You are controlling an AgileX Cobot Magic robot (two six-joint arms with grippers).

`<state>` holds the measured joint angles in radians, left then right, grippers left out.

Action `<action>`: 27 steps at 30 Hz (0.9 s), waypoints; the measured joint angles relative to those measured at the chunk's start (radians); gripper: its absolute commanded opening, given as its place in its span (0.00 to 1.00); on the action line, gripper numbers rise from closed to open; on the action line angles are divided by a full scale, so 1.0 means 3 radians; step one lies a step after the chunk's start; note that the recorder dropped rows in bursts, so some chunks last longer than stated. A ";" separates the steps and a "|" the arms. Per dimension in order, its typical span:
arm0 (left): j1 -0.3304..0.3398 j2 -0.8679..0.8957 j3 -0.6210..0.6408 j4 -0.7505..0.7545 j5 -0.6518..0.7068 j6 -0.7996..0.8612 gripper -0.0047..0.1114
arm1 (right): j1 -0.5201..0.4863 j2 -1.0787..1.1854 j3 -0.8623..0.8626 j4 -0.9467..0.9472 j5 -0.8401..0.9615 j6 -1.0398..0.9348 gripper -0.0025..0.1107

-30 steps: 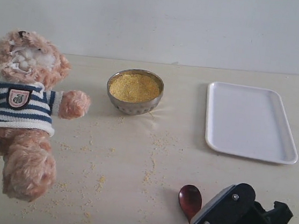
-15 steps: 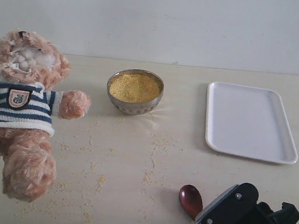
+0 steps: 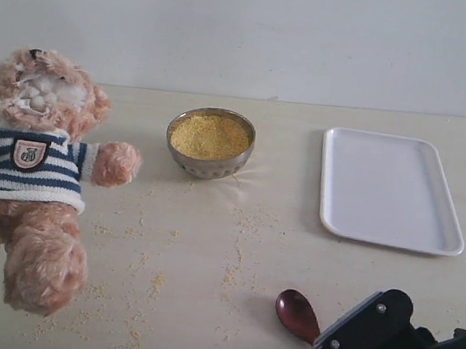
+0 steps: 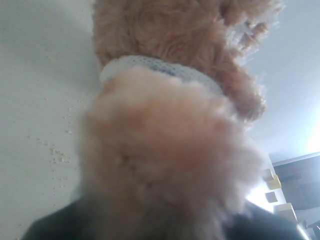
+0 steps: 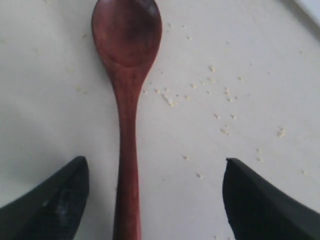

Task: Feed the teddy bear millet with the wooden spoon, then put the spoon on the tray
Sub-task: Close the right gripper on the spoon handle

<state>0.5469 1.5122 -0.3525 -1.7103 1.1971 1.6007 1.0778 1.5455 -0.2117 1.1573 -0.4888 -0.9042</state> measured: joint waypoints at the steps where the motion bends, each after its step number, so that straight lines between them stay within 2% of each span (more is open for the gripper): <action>1: 0.0000 0.0000 0.0000 0.0000 0.0000 0.0000 0.08 | 0.0000 0.0000 0.0000 0.0000 0.0030 0.0000 0.50; 3: 0.0000 0.0000 0.0000 0.0000 0.0000 0.0000 0.08 | 0.0000 0.0000 0.0000 0.0000 0.0080 0.0000 0.44; 15: 0.0000 0.0000 0.0000 -0.0020 0.0000 0.0002 0.08 | 0.0000 -0.0012 -0.0002 0.0000 0.0223 -0.0012 0.43; 18: 0.0000 0.0000 0.0000 -0.0020 0.0000 0.0002 0.08 | 0.0000 -0.0012 -0.0014 0.0000 0.0270 -0.0012 0.32; 23: 0.0000 0.0000 0.0000 -0.0020 0.0000 0.0002 0.08 | 0.0000 -0.0012 -0.0027 -0.0006 0.0364 -0.0003 0.04; 27: 0.0000 0.0000 0.0000 -0.0020 0.0000 0.0002 0.08 | 0.0000 -0.0012 -0.0027 -0.0013 0.0359 0.0069 0.02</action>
<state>0.5469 1.5122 -0.3525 -1.7164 1.1971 1.6014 1.0778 1.5419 -0.2198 1.1535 -0.3810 -0.8836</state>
